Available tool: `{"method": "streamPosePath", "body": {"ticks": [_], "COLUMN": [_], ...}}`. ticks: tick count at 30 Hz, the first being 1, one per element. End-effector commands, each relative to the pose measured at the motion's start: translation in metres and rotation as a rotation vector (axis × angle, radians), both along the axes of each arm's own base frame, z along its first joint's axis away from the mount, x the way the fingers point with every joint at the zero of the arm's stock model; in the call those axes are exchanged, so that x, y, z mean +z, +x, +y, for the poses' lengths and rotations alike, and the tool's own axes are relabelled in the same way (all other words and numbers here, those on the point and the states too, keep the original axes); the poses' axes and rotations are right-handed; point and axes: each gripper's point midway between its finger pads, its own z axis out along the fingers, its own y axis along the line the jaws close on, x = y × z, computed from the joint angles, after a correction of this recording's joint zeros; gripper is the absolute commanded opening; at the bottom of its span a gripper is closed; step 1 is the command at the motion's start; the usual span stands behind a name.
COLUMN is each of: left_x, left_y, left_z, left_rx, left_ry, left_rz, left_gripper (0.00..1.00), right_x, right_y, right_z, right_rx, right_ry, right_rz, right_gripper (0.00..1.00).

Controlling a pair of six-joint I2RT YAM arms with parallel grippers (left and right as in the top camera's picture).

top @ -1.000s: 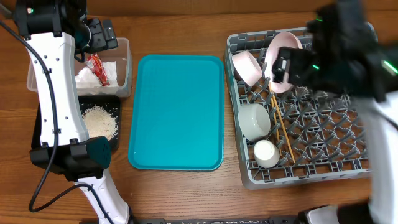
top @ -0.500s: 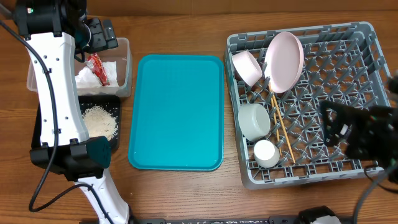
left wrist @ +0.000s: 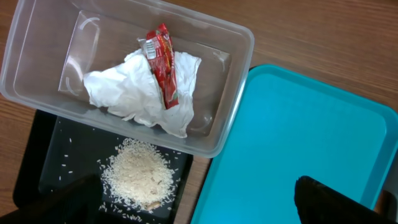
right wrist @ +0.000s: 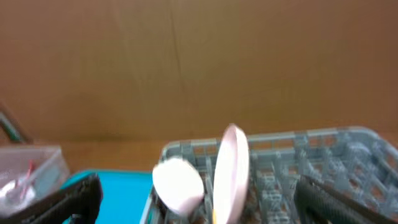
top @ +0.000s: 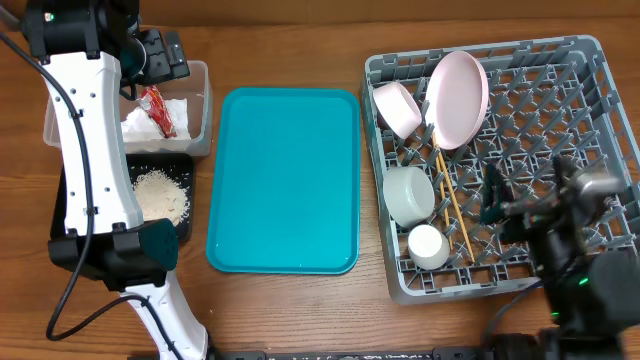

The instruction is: Sort waste into correct bins and load items into the dishwasher

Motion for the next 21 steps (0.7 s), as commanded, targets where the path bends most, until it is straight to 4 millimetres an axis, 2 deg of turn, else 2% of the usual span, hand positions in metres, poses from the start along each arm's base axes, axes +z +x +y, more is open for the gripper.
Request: {"method": "streamPosePath", "body": {"ticks": [1,5,9,17,21], "left_x": [0.015,0.015,0.015,0.015,0.015], "left_y": [-0.002,-0.002,-0.002,-0.002,-0.002], "left_z": [-0.003,-0.003,-0.003,-0.003,-0.003], "left_rx": [0.003,0.003,0.003,0.003,0.003], "left_ry": [0.004,0.004,0.004,0.004,0.004], "left_rz": [-0.043,-0.042,-0.043,-0.042,-0.042], "left_gripper": [1.0,1.0,1.0,1.0,1.0], "right_x": [-0.045,-0.086,-0.11,-0.142,-0.139], "right_y": [-0.005,-0.007,-0.008,-0.007,-0.007], "right_z": [0.01,0.007,0.0,-0.005,-0.006], "right_rx": [0.062,0.047,0.001,-0.024,-0.034], "right_ry": [-0.012,-0.012,-0.013,-0.013,-0.014], "right_rz": [-0.037,-0.039,-0.037,-0.008,-0.028], "right_gripper": [1.0,1.0,1.0,1.0,1.0]}}
